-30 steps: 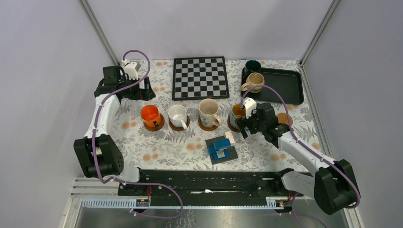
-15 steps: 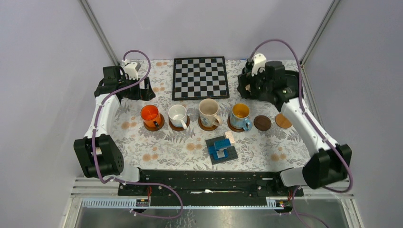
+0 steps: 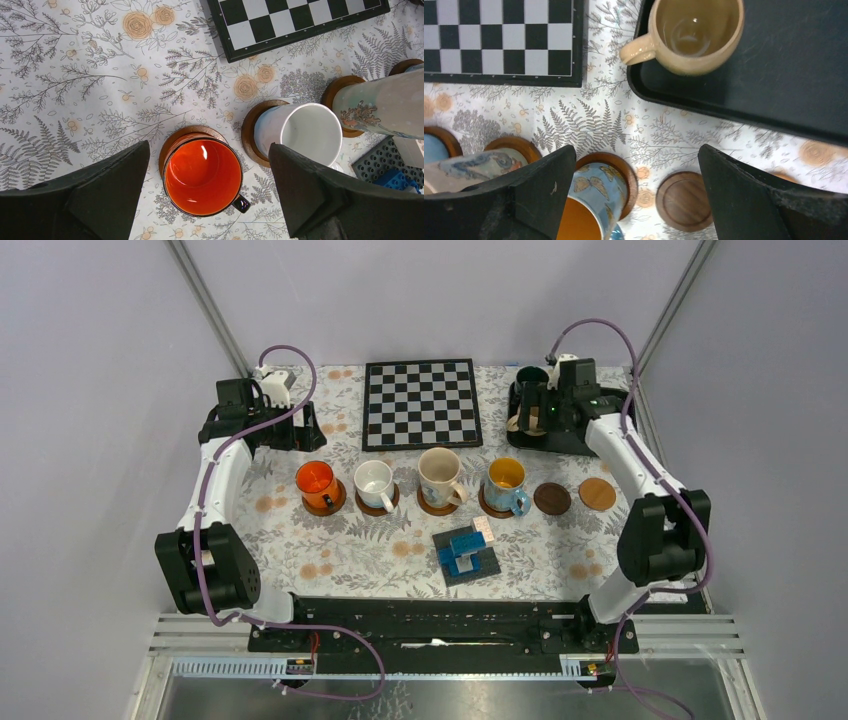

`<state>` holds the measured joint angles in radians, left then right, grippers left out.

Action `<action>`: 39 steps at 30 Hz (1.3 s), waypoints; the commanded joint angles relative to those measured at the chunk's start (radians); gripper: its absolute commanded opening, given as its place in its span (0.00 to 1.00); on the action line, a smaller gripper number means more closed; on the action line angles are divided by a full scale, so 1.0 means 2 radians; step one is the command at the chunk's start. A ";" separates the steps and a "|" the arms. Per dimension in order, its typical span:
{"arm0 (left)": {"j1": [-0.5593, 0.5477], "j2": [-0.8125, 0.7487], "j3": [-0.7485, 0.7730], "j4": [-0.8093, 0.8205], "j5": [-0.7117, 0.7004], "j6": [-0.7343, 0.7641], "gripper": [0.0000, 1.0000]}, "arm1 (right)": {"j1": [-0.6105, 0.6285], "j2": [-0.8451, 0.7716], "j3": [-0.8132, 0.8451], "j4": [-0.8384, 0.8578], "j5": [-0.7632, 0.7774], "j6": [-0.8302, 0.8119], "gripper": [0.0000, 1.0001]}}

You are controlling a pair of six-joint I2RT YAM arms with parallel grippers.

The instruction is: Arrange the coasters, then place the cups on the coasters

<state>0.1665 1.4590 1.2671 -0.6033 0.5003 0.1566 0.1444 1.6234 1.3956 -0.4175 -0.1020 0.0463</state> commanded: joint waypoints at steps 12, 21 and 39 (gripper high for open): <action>-0.001 -0.009 0.014 0.016 -0.012 -0.005 0.99 | 0.080 0.147 0.119 -0.052 0.232 0.197 1.00; 0.004 -0.017 0.006 0.013 -0.016 -0.006 0.99 | 0.081 0.216 0.169 -0.059 0.256 0.220 1.00; 0.031 -0.021 -0.009 0.019 0.008 -0.033 0.99 | 0.042 0.257 0.175 -0.043 0.271 0.199 0.89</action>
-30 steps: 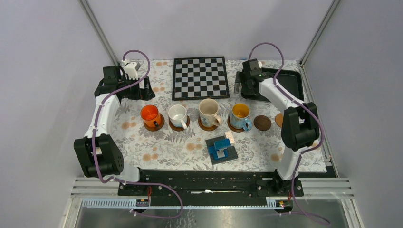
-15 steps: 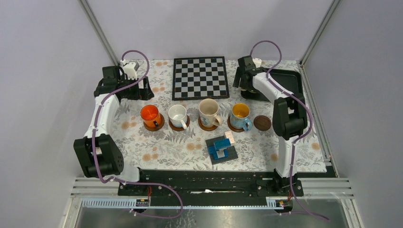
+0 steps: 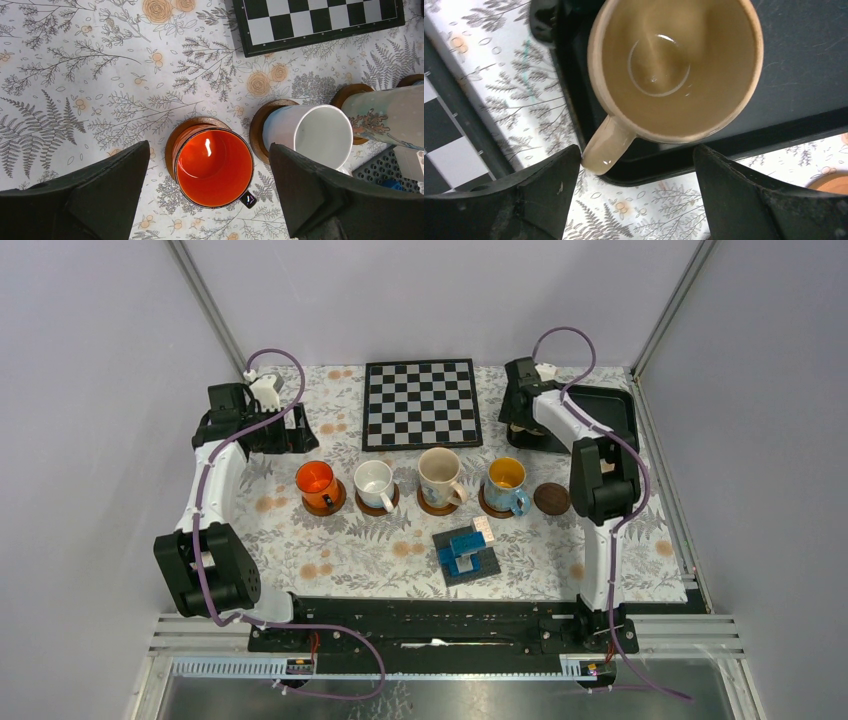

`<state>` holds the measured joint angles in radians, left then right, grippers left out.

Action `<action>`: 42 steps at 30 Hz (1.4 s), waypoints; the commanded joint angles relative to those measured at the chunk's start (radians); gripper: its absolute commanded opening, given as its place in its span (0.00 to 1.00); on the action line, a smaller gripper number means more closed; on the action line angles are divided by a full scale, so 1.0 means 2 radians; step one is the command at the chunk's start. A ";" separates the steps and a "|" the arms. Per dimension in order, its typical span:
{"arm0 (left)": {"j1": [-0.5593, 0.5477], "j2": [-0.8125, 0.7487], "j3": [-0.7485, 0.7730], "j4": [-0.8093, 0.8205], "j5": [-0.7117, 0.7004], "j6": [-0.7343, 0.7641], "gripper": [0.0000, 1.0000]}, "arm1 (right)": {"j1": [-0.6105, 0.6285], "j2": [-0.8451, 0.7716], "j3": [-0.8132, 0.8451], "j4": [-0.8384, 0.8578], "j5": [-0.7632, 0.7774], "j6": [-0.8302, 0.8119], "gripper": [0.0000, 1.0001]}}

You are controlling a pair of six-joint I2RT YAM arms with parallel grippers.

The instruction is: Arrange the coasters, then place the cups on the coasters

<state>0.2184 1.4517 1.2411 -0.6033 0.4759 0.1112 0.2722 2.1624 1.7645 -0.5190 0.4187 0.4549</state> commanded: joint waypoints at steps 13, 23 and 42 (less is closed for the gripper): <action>0.005 0.002 0.014 0.022 0.028 -0.010 0.99 | -0.119 -0.086 -0.109 0.036 -0.176 -0.140 0.94; 0.005 0.009 0.021 0.023 0.030 -0.009 0.99 | -0.131 -0.070 -0.097 0.074 -0.236 -0.252 0.99; 0.005 0.008 0.022 0.018 0.029 0.003 0.99 | -0.148 -0.036 -0.070 0.069 -0.275 -0.292 0.16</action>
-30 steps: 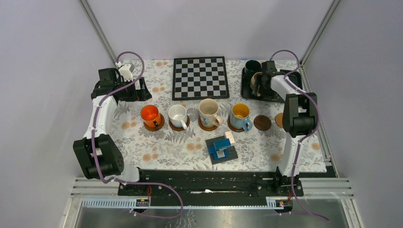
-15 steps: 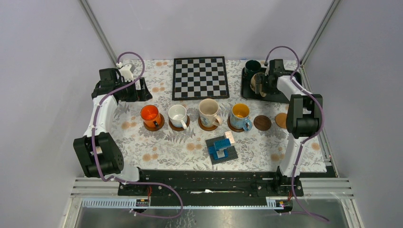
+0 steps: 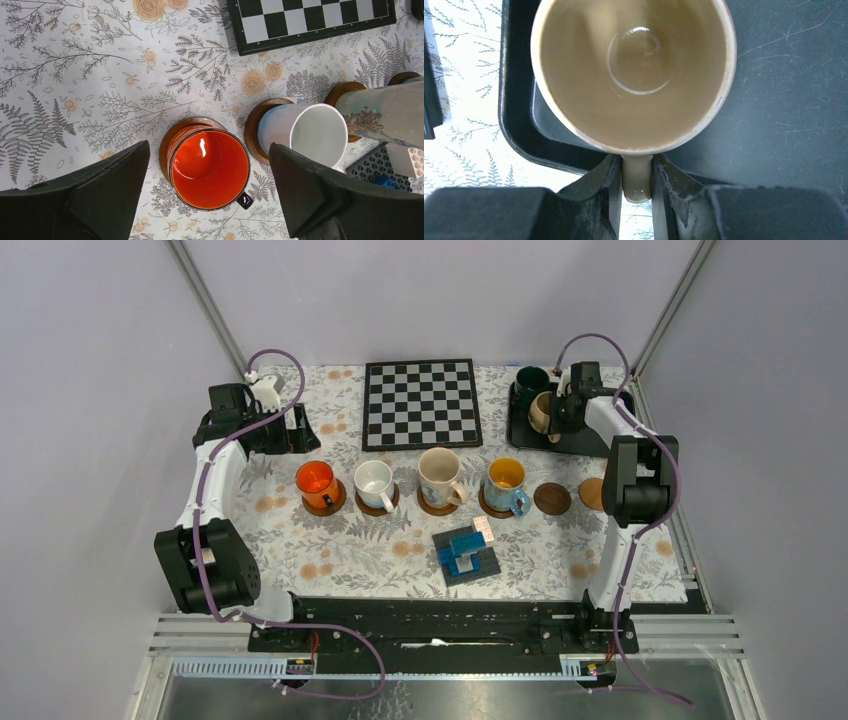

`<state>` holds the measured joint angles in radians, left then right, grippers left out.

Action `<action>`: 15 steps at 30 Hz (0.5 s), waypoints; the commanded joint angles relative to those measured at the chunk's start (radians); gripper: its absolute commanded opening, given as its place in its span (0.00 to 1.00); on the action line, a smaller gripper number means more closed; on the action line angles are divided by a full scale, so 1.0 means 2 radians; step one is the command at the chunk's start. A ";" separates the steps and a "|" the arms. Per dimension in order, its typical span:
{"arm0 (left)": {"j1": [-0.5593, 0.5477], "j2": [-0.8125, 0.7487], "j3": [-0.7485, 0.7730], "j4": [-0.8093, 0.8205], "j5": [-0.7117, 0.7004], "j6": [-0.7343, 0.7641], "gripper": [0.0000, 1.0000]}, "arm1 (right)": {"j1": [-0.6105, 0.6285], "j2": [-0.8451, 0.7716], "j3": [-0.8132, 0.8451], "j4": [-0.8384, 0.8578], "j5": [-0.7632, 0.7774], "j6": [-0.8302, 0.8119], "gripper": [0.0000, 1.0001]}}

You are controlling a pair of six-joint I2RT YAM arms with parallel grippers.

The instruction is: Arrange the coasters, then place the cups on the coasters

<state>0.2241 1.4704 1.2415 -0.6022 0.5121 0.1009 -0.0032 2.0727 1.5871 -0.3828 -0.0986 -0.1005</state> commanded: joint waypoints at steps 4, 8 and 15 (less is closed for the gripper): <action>0.003 0.000 0.026 0.013 0.010 0.012 0.99 | -0.011 -0.003 0.003 0.013 -0.019 -0.020 0.00; 0.002 -0.001 0.026 0.012 0.010 0.013 0.99 | -0.011 -0.050 -0.032 0.047 -0.029 -0.027 0.00; 0.002 -0.004 0.024 0.010 0.014 0.013 0.99 | -0.012 -0.160 -0.108 0.099 -0.062 -0.054 0.00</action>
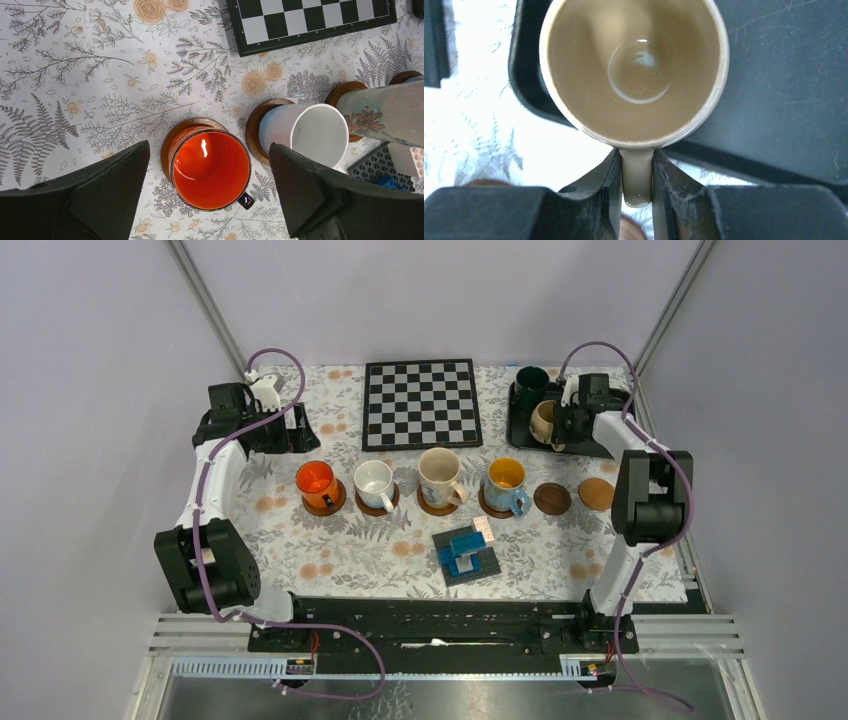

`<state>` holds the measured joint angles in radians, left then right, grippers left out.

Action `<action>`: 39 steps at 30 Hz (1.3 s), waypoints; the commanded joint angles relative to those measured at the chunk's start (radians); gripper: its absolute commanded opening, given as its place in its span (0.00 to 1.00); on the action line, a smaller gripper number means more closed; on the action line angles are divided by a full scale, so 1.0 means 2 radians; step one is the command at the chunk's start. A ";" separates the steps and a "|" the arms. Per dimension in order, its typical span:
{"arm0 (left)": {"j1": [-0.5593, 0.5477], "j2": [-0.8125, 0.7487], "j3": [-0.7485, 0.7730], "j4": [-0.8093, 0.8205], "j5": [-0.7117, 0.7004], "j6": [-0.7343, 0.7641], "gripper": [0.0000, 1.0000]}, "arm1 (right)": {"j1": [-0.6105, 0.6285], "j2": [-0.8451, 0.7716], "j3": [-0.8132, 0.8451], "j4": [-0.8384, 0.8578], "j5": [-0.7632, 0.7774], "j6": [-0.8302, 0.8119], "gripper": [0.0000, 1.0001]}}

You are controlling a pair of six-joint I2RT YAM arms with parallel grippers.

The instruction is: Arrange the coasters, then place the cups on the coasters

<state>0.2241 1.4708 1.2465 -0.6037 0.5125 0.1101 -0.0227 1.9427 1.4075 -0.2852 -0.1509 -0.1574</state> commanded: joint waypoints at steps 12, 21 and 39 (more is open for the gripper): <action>0.001 -0.007 0.015 0.010 0.030 0.002 0.99 | -0.002 -0.319 -0.175 0.019 -0.070 -0.077 0.00; -0.001 -0.004 0.016 0.011 0.039 0.001 0.99 | -0.002 -0.443 -0.286 -0.023 -0.048 -0.065 0.00; -0.002 -0.006 0.013 0.007 0.037 0.013 0.99 | -0.002 -0.443 -0.370 0.021 -0.027 -0.096 0.00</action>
<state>0.2237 1.4708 1.2465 -0.6048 0.5652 0.1162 -0.0227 1.0725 0.6449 -0.3882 -0.2173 -0.3080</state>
